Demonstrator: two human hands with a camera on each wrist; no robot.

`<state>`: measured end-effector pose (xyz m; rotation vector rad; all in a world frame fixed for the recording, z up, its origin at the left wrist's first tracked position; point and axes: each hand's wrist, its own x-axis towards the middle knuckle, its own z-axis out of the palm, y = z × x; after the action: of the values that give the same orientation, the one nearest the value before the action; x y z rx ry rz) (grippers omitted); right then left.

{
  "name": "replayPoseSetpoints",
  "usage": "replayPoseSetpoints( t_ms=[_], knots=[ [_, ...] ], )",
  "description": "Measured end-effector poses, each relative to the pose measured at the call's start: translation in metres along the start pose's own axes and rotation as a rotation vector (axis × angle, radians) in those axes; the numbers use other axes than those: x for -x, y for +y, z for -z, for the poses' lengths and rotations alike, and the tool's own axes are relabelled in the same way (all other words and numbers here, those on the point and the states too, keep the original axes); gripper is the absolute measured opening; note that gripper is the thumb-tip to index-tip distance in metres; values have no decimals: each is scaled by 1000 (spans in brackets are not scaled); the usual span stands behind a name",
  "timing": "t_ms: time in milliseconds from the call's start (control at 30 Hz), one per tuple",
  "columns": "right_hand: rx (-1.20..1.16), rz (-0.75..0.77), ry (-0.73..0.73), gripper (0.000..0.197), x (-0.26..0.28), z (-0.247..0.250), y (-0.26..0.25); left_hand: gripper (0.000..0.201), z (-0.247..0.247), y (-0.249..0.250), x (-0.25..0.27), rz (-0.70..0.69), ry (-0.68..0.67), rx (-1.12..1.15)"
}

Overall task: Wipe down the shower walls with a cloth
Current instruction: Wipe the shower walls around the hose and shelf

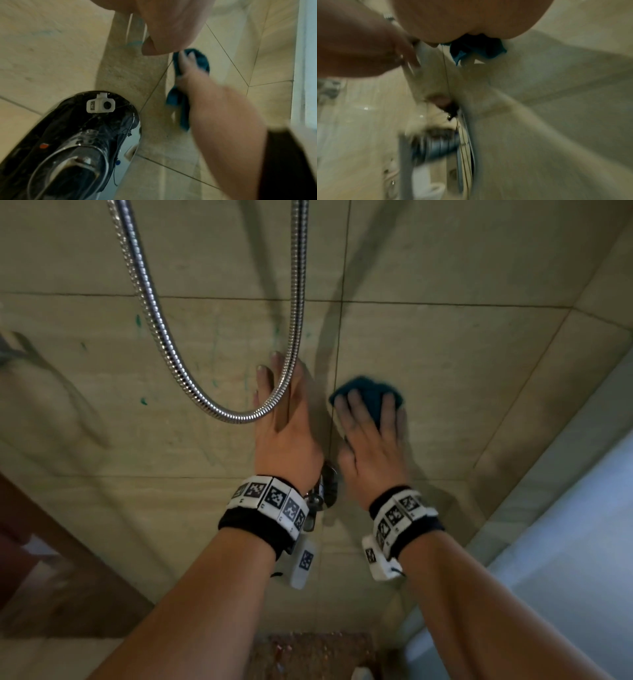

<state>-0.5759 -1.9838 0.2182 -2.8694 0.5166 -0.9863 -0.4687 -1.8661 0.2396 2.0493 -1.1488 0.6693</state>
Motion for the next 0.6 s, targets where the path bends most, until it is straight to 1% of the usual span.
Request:
replayPoseSetpoints(
  t_ms=[67,133,200,300,367,433,600],
  knots=[
    [9,-13,-134,74,34,-32,6,104,0,1,-1,10,14,-25],
    [-18,-9,-198,67,61,-58,13,105,1,7,0,37,31,-22],
    [-43,-24,-214,61,75,-71,18,99,0,16,2,41,40,9],
    [-54,-80,-178,56,80,-73,25,99,-9,28,9,-8,58,13],
    [-105,-224,-150,60,84,-71,33,100,-17,32,16,-16,70,35],
    [-168,-380,-104,65,87,-68,44,100,-24,34,19,5,59,41],
    [-477,-770,132,73,79,-47,70,100,-35,36,15,46,48,30]
  ],
)
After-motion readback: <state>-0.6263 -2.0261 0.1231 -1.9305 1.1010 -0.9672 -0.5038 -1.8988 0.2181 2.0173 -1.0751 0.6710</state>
